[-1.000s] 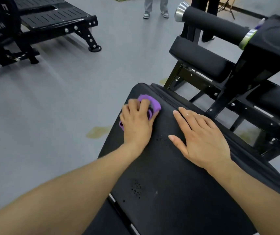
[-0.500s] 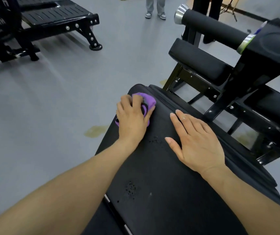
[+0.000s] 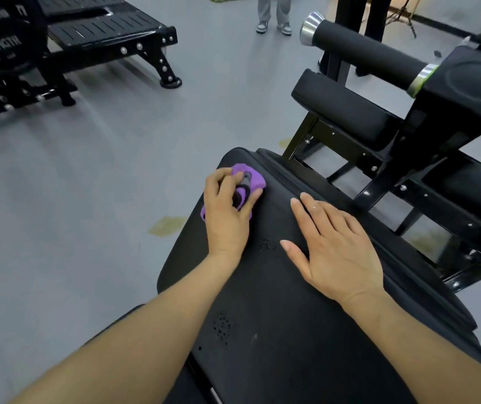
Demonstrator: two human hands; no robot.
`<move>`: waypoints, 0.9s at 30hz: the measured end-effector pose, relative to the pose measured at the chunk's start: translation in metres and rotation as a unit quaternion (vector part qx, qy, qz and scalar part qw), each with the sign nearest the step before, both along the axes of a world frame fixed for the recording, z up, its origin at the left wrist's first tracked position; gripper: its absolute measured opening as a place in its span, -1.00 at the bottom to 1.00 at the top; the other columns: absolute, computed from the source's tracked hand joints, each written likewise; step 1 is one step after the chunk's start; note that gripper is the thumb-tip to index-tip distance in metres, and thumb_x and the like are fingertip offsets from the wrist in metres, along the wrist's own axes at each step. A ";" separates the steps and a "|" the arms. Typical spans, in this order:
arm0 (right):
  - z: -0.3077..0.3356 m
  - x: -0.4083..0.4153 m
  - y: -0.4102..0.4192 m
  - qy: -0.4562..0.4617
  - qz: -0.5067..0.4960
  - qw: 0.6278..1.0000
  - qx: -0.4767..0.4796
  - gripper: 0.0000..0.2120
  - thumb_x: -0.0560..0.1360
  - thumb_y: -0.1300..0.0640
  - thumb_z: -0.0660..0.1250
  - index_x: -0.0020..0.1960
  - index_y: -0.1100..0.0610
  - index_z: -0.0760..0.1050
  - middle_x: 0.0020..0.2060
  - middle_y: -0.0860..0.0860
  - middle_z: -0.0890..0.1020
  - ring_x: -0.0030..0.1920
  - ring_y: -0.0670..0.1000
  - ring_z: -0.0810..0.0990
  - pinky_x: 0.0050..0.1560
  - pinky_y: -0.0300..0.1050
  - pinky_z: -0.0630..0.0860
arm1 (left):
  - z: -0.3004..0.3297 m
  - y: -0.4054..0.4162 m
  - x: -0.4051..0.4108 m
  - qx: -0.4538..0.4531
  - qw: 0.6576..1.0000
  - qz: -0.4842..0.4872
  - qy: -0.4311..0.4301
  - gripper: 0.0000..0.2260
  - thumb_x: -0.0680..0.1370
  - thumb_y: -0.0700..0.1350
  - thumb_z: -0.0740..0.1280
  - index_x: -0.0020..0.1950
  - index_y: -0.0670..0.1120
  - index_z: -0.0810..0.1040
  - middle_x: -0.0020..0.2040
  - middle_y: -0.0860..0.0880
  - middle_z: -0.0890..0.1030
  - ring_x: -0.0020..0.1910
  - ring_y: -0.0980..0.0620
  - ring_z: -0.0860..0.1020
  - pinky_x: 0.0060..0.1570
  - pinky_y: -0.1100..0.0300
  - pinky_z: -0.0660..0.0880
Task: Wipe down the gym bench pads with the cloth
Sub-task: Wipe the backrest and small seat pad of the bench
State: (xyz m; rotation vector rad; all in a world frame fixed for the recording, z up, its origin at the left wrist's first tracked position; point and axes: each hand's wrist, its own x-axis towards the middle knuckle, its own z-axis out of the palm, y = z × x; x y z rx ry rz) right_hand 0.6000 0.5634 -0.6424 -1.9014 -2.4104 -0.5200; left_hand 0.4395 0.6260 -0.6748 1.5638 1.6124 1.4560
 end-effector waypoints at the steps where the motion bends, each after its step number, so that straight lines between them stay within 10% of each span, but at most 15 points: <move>1: 0.000 0.000 0.000 0.000 0.000 1.000 -0.002 -0.38 0.55 -0.21 -0.01 0.44 0.16 0.31 0.35 0.09 0.45 0.27 0.08 0.45 0.24 -0.03 0.24 | -0.005 -0.009 -0.001 0.002 1.000 -0.017 0.013 -0.76 0.47 -0.13 0.41 0.12 -0.09 0.54 0.19 0.12 0.38 0.24 0.10 0.41 0.24 0.26 0.41; 4: 0.000 -0.001 0.000 -0.003 -0.005 1.000 -0.012 -0.37 0.55 -0.22 -0.02 0.44 0.16 0.30 0.36 0.09 0.44 0.27 0.08 0.44 0.23 -0.06 0.25 | -0.016 -0.027 -0.002 0.004 0.997 -0.058 0.042 -0.62 0.47 -0.26 0.39 0.27 -0.06 0.51 0.33 0.16 0.34 0.35 0.19 0.31 0.35 0.39 0.25; 7: 0.000 -0.001 0.000 -0.006 -0.004 1.000 -0.009 -0.37 0.55 -0.22 -0.02 0.44 0.16 0.30 0.37 0.09 0.44 0.27 0.09 0.47 0.23 -0.05 0.25 | -0.008 -0.010 0.002 -0.010 0.998 -0.056 0.034 -0.57 0.50 -0.28 0.34 0.35 -0.03 0.45 0.42 0.09 0.34 0.42 0.11 0.28 0.41 0.11 0.28; 19: 0.000 -0.001 -0.001 -0.004 -0.004 1.000 0.001 -0.36 0.55 -0.23 -0.03 0.45 0.16 0.30 0.36 0.09 0.44 0.28 0.08 0.47 0.21 -0.02 0.37 | 0.023 0.030 0.008 -0.058 0.996 -0.014 0.070 -0.52 0.50 0.25 0.20 0.34 0.05 0.44 0.40 0.10 0.36 0.39 0.11 0.25 0.37 0.11 0.29; 27: -0.001 0.000 0.001 -0.011 -0.002 1.000 0.006 -0.36 0.55 -0.24 -0.05 0.45 0.15 0.29 0.37 0.08 0.43 0.28 0.07 0.46 0.17 -0.02 0.44 | 0.004 0.013 0.000 -0.013 0.988 -0.020 0.150 -0.66 0.56 0.06 0.24 0.33 0.07 0.47 0.41 0.10 0.39 0.40 0.07 0.31 0.36 0.07 0.33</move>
